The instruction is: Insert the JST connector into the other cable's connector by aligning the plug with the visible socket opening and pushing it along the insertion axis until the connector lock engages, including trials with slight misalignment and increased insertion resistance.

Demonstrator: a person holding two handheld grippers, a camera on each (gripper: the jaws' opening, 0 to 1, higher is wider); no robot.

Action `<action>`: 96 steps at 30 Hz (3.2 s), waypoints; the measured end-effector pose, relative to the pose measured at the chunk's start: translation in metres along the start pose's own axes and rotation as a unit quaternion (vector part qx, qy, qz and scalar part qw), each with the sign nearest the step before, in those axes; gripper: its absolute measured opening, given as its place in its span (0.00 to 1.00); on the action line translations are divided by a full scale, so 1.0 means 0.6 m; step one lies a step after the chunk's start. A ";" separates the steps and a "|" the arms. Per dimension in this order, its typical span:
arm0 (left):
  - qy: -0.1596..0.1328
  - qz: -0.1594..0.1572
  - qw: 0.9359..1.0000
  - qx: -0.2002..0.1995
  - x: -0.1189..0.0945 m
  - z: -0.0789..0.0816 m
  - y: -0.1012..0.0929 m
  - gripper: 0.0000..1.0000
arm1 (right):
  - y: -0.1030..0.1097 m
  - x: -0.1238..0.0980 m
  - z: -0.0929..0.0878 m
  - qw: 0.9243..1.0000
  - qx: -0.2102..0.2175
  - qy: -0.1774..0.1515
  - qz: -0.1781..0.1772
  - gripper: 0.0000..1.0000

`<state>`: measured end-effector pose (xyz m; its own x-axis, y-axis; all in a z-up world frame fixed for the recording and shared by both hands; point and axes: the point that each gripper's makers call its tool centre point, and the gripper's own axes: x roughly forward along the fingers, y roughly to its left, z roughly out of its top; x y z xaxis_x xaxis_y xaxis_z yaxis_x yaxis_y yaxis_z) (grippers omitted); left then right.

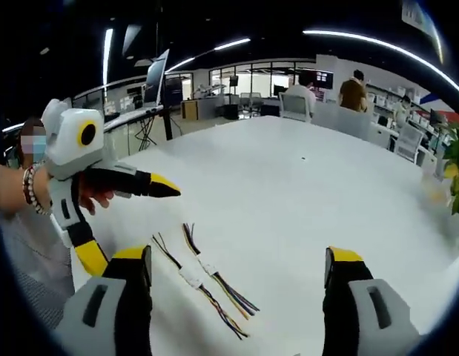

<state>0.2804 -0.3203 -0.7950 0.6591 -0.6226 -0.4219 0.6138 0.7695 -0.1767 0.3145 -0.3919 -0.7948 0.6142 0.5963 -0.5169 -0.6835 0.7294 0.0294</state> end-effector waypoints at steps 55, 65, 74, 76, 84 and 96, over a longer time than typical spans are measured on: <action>-0.034 0.067 0.996 0.042 -0.312 0.004 -0.017 0.98 | 0.025 -0.286 -0.064 0.990 0.072 -0.061 -0.105 0.92; -0.021 0.112 0.993 0.008 -0.350 -0.055 -0.022 0.97 | 0.061 -0.296 -0.106 0.991 0.069 -0.031 -0.110 0.91; 0.027 0.131 0.991 -0.017 -0.346 -0.126 0.004 0.96 | 0.076 -0.288 -0.131 0.990 0.095 -0.013 -0.108 0.89; 0.013 0.129 0.990 -0.060 -0.345 -0.125 0.012 0.93 | 0.079 -0.279 -0.142 0.989 0.093 -0.004 -0.111 0.89; 0.006 0.150 0.987 -0.063 -0.346 -0.129 0.037 0.89 | 0.074 -0.278 -0.150 0.985 0.133 -0.003 -0.114 0.82; 0.015 0.148 0.986 -0.077 -0.347 -0.139 0.038 0.90 | 0.072 -0.274 -0.160 0.983 0.137 0.020 -0.124 0.81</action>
<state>0.1210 -0.1613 -0.7851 0.7842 -0.3657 -0.5013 0.3222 0.9304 -0.1746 0.1459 -0.4905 -0.7907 0.7282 0.3800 -0.5704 -0.3801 0.9164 0.1253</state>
